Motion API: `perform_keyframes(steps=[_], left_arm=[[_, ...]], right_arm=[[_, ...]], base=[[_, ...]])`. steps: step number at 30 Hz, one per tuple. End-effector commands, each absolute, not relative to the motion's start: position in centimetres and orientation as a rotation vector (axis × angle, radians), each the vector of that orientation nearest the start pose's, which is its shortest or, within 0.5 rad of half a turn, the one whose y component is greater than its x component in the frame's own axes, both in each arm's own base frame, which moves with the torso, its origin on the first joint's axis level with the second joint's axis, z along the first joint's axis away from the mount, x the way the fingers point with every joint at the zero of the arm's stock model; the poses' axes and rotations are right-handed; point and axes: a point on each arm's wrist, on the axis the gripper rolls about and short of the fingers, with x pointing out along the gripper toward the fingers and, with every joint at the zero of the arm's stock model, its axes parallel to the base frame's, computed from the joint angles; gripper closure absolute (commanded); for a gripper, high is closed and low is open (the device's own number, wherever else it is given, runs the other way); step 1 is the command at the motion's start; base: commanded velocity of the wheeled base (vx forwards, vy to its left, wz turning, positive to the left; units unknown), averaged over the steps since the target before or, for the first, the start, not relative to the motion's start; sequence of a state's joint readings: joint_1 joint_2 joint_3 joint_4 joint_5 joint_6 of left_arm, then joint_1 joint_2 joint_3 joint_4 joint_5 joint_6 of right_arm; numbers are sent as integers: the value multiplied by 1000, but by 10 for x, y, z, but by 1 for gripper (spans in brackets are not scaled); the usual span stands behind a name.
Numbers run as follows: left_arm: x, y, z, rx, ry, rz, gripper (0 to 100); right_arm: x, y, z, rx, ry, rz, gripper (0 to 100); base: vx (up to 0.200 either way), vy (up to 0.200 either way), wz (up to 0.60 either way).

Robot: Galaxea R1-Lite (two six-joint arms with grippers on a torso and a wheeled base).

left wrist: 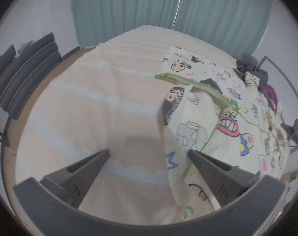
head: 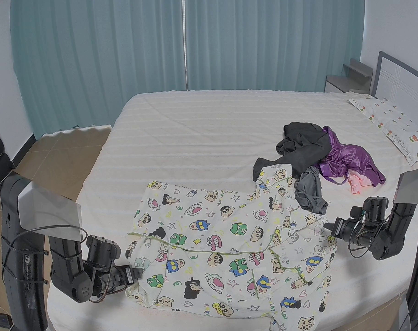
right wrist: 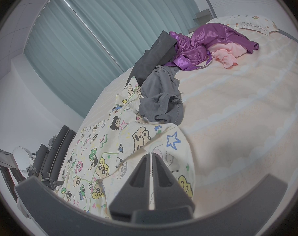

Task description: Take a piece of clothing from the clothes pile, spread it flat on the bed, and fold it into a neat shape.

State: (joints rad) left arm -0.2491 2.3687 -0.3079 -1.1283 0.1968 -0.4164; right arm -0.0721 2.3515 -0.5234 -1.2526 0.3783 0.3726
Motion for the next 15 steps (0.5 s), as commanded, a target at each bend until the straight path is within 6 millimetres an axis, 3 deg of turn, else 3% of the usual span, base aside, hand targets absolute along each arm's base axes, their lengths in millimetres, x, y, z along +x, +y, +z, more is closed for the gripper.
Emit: perform_keyframes(steps=[1,6,9,15], left_arm=[[253,-50,-56,-138,888,173,0],[256,-39,-50,-115,861,216,0],[258,-20,-48,-76,858,257,0],[261,-9,-49,-65,857,284,0]], right_arm=[[324,-15,-30,489,616,190,100],[324,-15,-30,489,616,190,100],[324,-15,-30,489,616,190,100],[324,-15,-30,489,616,189,100]], base=[[0,0,0],[0,0,0],[0,0,0],[0,0,0]])
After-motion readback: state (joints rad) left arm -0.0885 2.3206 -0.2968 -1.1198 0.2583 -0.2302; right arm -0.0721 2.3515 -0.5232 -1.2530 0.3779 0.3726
